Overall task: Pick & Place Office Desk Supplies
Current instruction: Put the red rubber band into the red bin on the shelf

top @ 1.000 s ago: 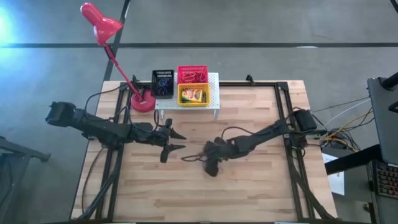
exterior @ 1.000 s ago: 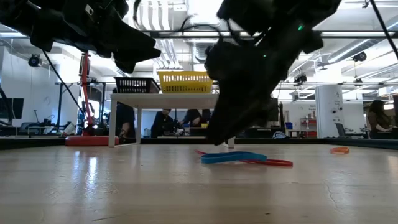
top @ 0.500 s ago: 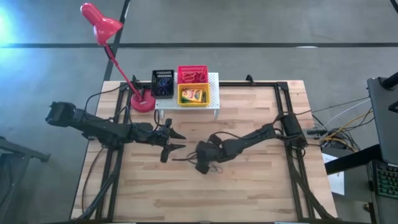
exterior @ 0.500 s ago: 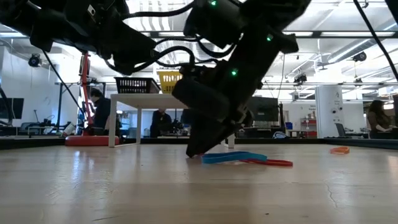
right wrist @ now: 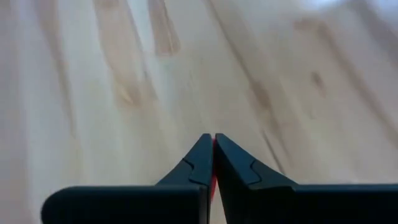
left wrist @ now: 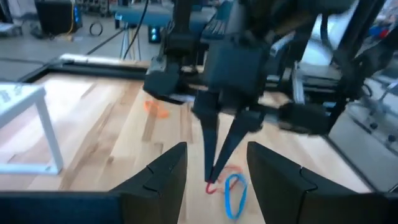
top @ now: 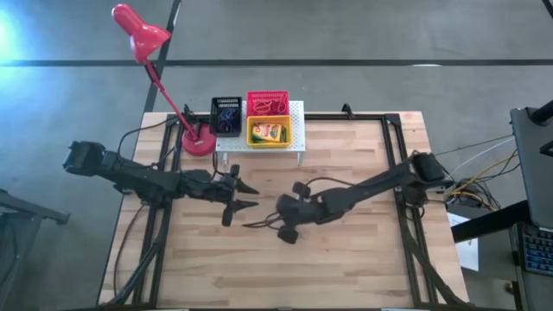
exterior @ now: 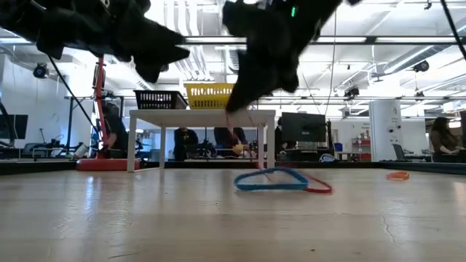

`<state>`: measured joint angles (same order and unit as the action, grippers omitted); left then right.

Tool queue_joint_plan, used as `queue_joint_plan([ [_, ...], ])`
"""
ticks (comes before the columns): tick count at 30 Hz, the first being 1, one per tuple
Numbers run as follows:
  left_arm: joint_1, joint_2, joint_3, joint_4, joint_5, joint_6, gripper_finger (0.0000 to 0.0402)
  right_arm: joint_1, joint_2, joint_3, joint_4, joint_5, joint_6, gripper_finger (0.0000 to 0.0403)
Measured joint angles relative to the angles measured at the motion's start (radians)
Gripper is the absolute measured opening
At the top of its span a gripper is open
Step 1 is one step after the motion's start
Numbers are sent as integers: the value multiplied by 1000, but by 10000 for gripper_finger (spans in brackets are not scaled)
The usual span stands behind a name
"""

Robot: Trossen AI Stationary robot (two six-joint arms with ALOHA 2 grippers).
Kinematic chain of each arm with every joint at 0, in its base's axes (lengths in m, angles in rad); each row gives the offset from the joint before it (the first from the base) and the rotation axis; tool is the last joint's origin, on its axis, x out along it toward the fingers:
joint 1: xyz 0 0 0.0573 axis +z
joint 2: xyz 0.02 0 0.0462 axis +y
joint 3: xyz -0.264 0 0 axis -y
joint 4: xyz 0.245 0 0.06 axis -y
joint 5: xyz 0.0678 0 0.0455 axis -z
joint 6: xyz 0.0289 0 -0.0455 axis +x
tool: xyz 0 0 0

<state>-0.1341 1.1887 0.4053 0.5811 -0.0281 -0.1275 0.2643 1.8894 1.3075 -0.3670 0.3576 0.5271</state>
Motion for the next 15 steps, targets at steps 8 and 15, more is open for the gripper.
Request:
queue_joint_plan([
  [8,6,29,0,138,-25,62,176,-17,-136,1,16,12,-120,9],
  [15,25,155,5,325,-33,83,226,-52,-178,1,95,13,-193,9],
])
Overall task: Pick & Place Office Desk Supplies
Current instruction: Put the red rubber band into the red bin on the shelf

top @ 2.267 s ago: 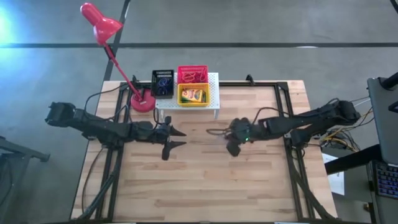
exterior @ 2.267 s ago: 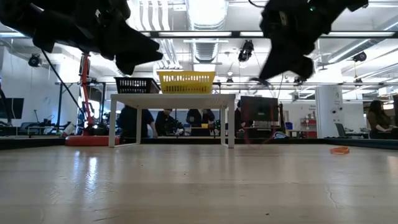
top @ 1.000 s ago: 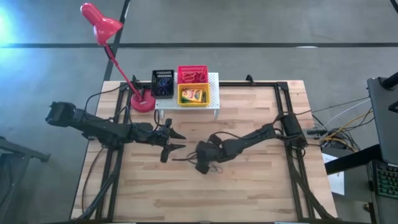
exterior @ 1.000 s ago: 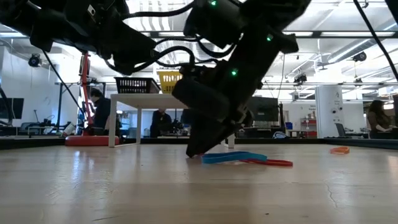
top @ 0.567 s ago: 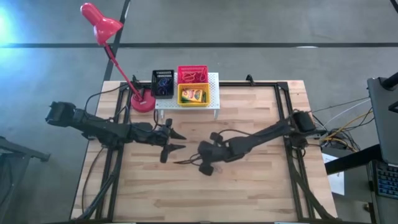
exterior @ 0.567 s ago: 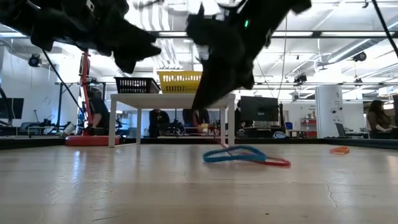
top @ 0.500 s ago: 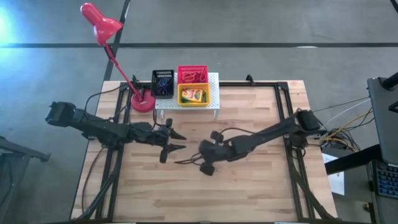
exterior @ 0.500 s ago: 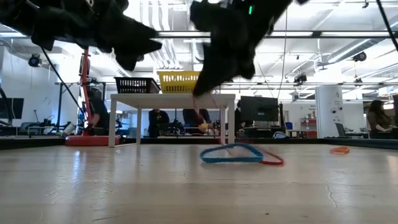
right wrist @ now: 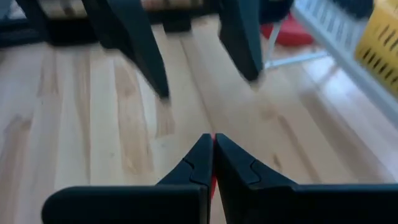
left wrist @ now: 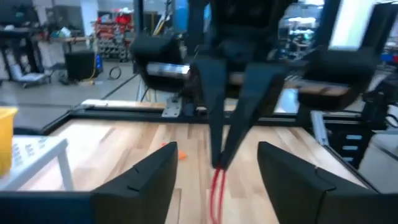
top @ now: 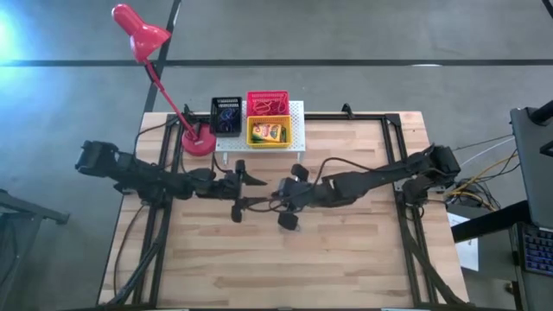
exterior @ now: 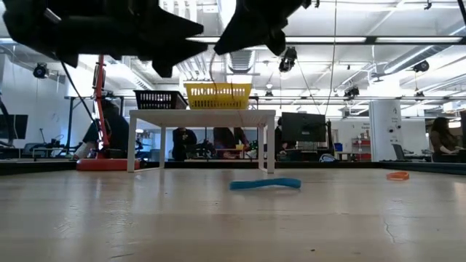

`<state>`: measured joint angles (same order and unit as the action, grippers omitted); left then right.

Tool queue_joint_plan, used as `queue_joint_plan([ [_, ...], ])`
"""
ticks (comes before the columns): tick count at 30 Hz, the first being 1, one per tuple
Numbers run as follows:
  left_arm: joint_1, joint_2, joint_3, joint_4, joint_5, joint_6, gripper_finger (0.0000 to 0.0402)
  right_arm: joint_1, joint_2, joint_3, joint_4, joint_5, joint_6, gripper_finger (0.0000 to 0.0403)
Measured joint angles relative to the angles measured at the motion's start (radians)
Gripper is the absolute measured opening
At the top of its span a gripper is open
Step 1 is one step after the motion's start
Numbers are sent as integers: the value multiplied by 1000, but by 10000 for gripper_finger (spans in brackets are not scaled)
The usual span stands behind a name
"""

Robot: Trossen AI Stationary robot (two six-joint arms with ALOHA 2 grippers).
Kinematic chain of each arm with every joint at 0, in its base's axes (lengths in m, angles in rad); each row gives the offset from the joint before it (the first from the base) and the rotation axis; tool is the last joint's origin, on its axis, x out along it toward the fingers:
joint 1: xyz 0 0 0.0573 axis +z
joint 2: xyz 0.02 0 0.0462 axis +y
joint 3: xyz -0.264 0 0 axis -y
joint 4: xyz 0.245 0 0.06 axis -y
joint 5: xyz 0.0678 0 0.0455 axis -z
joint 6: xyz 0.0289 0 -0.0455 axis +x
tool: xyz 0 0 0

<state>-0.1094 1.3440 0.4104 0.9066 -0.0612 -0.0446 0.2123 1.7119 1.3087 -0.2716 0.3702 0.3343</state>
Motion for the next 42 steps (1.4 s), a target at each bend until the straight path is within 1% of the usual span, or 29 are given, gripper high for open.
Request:
queue_joint_plan([
  [3,19,46,24,10,-4,-31,254,-8,-3,0,38,0,-21,9],
  [6,22,93,50,10,-3,-32,273,-14,-4,0,52,-1,-27,9],
  [9,21,135,68,6,2,-11,276,-15,-4,0,51,0,-28,9],
  [11,20,153,73,6,3,-11,269,-15,-8,0,50,0,-28,9],
  [13,20,168,78,7,5,-11,256,-14,-13,0,51,0,-28,9],
  [16,20,171,78,9,9,-11,222,-14,-17,0,51,0,-28,9],
  [19,20,168,79,16,12,-11,177,-14,-19,0,49,0,-32,9],
  [25,20,172,118,6,107,12,88,-13,-21,0,51,-4,-33,8],
  [30,20,172,128,-25,128,23,18,-12,-24,0,51,-11,-33,9],
  [32,20,171,127,-25,134,22,6,-14,-32,0,49,-19,-32,15],
  [34,19,169,129,-40,138,13,4,-15,-44,0,42,-28,-32,29],
  [39,19,152,129,-74,140,-8,2,-14,-116,0,28,-30,-58,86],
  [42,25,98,136,-171,138,-36,2,-14,-172,0,-20,-25,-73,118],
])
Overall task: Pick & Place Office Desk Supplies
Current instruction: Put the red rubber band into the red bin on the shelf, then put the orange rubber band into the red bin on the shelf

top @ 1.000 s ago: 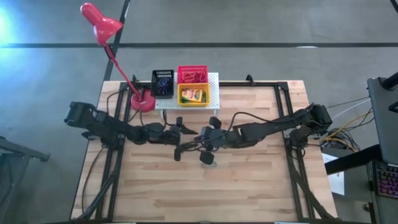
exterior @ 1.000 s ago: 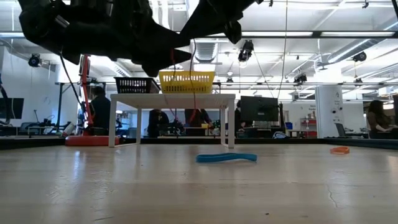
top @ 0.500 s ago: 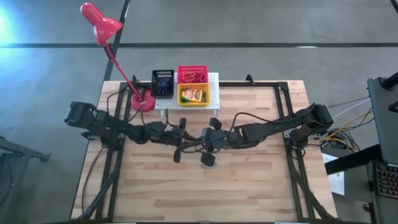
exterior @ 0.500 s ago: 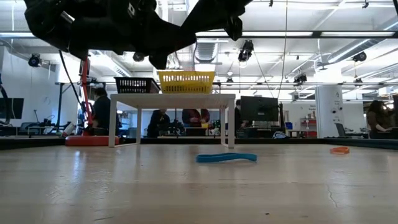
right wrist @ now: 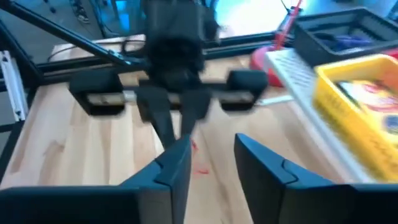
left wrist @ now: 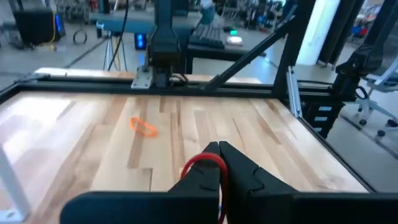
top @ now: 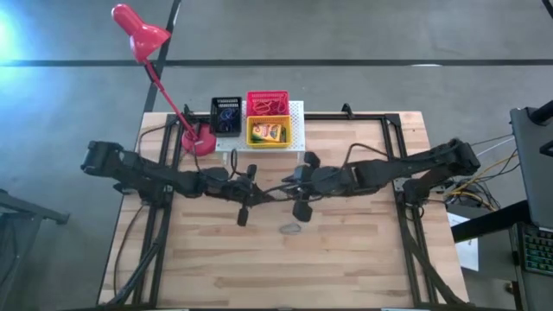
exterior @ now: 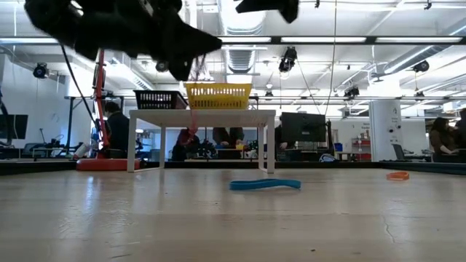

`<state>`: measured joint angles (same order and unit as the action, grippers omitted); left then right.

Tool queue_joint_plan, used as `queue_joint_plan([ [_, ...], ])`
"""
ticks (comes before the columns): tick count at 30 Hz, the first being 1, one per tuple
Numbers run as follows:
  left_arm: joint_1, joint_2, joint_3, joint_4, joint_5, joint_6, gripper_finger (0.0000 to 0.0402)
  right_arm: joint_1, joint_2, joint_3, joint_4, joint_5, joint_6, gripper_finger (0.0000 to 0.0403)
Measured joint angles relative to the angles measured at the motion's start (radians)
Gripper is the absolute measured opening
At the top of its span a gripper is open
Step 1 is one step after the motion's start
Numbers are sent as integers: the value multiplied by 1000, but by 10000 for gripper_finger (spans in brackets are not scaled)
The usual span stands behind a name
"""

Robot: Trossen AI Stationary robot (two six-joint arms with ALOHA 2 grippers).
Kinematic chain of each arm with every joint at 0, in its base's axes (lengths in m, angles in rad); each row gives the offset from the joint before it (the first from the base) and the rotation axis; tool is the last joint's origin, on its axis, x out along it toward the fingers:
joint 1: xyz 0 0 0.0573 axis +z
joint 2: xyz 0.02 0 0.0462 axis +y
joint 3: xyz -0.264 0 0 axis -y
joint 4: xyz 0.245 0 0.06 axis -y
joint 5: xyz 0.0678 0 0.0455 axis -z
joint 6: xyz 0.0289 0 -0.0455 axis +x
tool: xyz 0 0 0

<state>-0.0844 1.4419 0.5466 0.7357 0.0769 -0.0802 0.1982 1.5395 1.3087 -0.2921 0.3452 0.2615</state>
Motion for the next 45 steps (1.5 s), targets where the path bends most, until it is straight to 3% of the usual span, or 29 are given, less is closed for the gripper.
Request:
queue_joint_plan([
  [3,14,-95,84,-220,-2,4,1,11,-44,-2,-74,69,31,135],
  [6,36,-166,245,-528,-4,76,1,42,-59,-15,-170,230,78,140],
  [10,90,-175,488,-851,-41,214,1,94,-57,-54,-227,437,158,134],
  [14,182,-125,691,-1029,-115,330,1,136,-52,-111,-238,519,246,125],
  [19,347,-48,835,-1045,-203,430,1,201,-73,-181,-261,608,418,111],
  [30,716,230,986,-1028,-173,423,2,274,-113,-282,-245,653,603,85],
  [35,752,306,1018,-1157,-95,413,32,278,-113,-290,-243,653,604,77],
  [45,740,307,1175,-1436,-82,391,139,275,-113,-305,-248,683,594,76],
])
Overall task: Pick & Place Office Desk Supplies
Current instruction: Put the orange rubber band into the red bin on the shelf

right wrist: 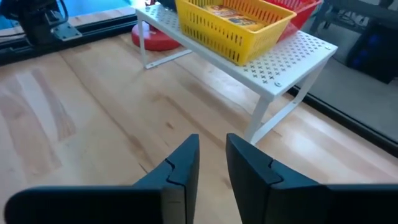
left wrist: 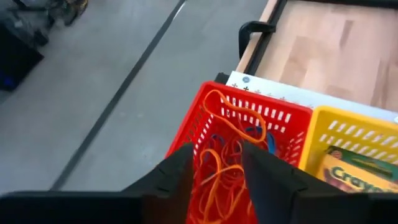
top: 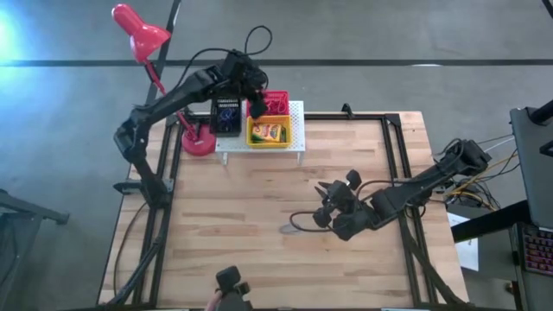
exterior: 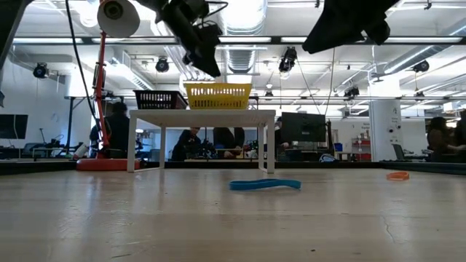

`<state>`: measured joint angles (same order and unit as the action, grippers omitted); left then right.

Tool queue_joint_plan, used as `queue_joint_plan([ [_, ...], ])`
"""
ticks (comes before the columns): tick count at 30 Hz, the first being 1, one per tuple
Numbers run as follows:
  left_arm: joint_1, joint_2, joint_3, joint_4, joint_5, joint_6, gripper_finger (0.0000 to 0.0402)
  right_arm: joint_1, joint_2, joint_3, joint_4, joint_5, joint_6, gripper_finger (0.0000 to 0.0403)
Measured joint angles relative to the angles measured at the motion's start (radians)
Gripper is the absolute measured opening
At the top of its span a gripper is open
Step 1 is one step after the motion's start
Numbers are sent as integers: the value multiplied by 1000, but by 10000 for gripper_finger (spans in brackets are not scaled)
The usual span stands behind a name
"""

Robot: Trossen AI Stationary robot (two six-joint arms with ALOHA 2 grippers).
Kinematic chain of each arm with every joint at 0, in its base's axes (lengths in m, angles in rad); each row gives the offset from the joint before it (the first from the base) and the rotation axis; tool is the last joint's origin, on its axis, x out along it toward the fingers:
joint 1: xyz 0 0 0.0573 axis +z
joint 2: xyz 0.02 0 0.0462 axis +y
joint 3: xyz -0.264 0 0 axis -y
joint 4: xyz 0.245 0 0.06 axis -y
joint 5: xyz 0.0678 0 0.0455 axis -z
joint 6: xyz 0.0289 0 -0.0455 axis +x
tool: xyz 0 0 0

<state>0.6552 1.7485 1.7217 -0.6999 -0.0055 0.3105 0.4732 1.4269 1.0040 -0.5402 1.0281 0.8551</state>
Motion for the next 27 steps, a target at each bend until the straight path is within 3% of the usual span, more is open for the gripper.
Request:
queue_joint_plan([
  [7,-24,-20,87,-132,5,-83,166,0,0,-42,-22,-49,109,86],
  [12,-119,-61,35,-151,51,-84,158,-40,-3,-97,-223,-276,446,103],
  [15,-208,-92,-39,-130,55,-84,152,-71,-3,-158,-280,-363,561,122],
  [20,-387,-147,-207,-8,60,-95,145,-136,-5,-266,-268,-475,578,153],
  [27,-587,-246,-458,264,62,-171,142,-240,-10,-355,-190,-521,422,160],
])
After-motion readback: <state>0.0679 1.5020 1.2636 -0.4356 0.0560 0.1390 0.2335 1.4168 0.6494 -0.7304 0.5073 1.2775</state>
